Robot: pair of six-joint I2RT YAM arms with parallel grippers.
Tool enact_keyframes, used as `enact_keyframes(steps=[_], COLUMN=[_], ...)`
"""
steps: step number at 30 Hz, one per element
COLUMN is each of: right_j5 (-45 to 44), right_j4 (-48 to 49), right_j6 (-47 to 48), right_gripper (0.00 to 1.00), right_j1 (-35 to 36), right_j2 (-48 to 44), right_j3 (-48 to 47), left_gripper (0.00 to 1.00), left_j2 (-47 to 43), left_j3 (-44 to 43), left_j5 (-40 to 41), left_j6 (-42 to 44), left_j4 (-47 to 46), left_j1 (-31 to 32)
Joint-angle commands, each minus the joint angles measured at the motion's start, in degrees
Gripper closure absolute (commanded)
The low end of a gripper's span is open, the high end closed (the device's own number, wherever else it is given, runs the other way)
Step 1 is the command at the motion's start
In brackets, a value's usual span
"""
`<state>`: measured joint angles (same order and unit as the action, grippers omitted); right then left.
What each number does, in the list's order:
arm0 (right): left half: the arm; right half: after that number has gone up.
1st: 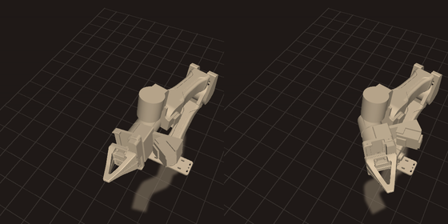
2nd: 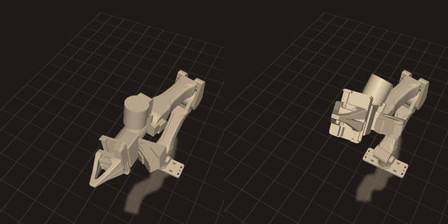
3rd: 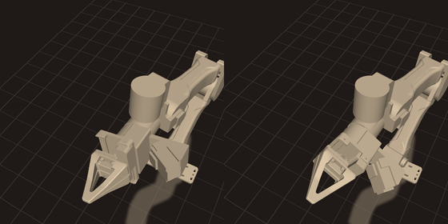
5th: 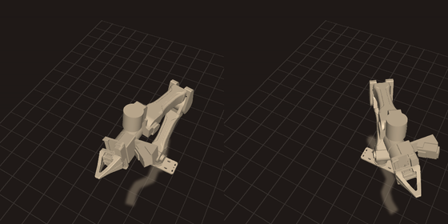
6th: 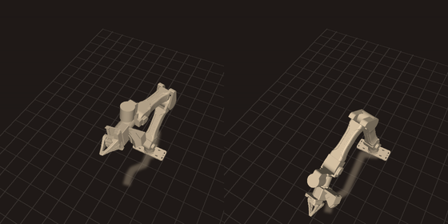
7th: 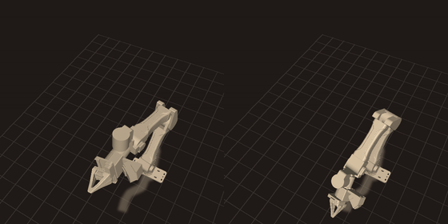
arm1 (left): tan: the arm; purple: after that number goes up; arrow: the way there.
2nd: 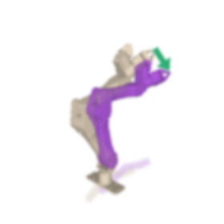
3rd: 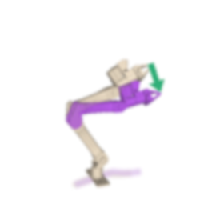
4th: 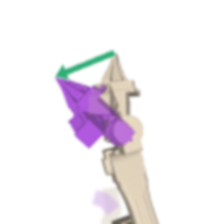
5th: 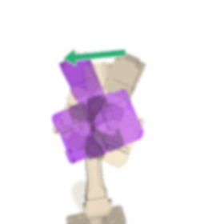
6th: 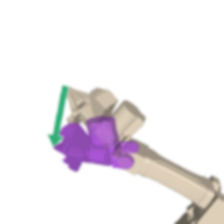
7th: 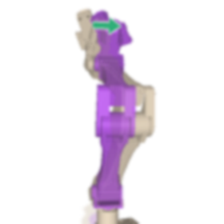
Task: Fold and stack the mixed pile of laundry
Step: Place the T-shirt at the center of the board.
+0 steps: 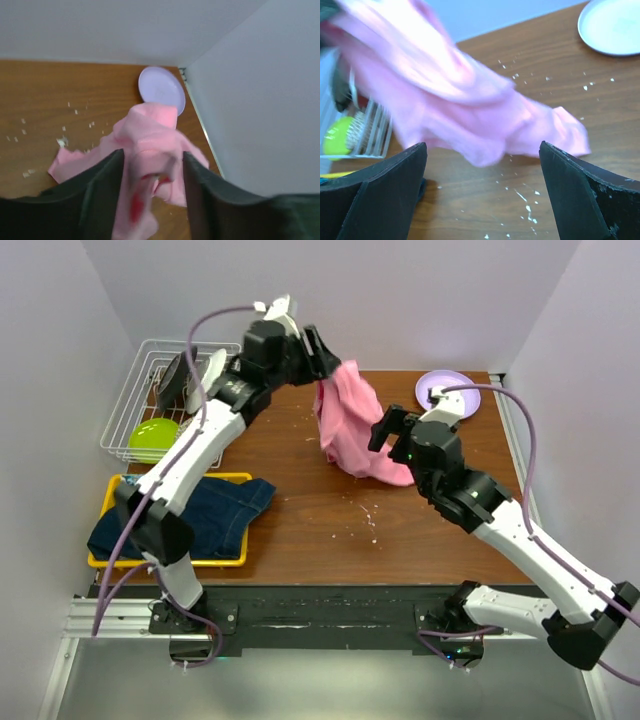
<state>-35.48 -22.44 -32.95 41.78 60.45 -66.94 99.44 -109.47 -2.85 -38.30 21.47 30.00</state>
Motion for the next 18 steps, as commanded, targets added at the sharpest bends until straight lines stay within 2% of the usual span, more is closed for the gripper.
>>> enact_keyframes(steps=[1, 3, 5, 6, 11, 13, 15, 18], right_j5=[0.76, 5.57, 9.45, 11.64, 17.54, 18.17, 14.58, 13.34], right_j4=[-0.51, -0.15, -0.06, 0.02, 2.56, 2.22, 1.35, 1.95], right_j6=[-0.01, 0.25, 0.17, 0.17, 2.18, 4.20, 4.91, 3.87], right_gripper=[0.01, 0.01, 0.01, 0.01, 0.01, 0.02, 0.02, 0.08], right_j1=[-0.91, -3.79, -6.52, -9.15, -10.40, -9.01, -4.18, 1.01], right_j2=[4.75, 7.13, 10.98, 12.14, 16.28, 18.65, 21.89, 26.98], right_j3=[1.28, 1.72, 1.81, 1.81, 2.69, 3.12, 3.48, 4.18], left_gripper=[0.17, 0.11, 0.09, 0.09, 0.06, 0.08, 0.09, 0.10], left_j2=[3.30, 1.73, -3.62, -5.64, -19.53, -24.26, -26.13, -28.94], left_j3=[2.42, 7.22, 13.20, 18.80, 34.21, 41.24, 46.07, 50.56], left_j5=[0.83, 2.49, 3.02, 6.25, 12.25, 11.56, 9.37, 8.83], left_j6=[3.05, 3.59, 3.94, 4.20, 4.56, 3.42, 2.54, 1.04], left_j4=[-0.48, 0.50, -1.33, -1.35, -0.03, -0.64, -1.17, -1.08], left_j1=[-0.56, -0.47, -0.47, -0.47, -0.91, -1.08, -1.26, -1.96])
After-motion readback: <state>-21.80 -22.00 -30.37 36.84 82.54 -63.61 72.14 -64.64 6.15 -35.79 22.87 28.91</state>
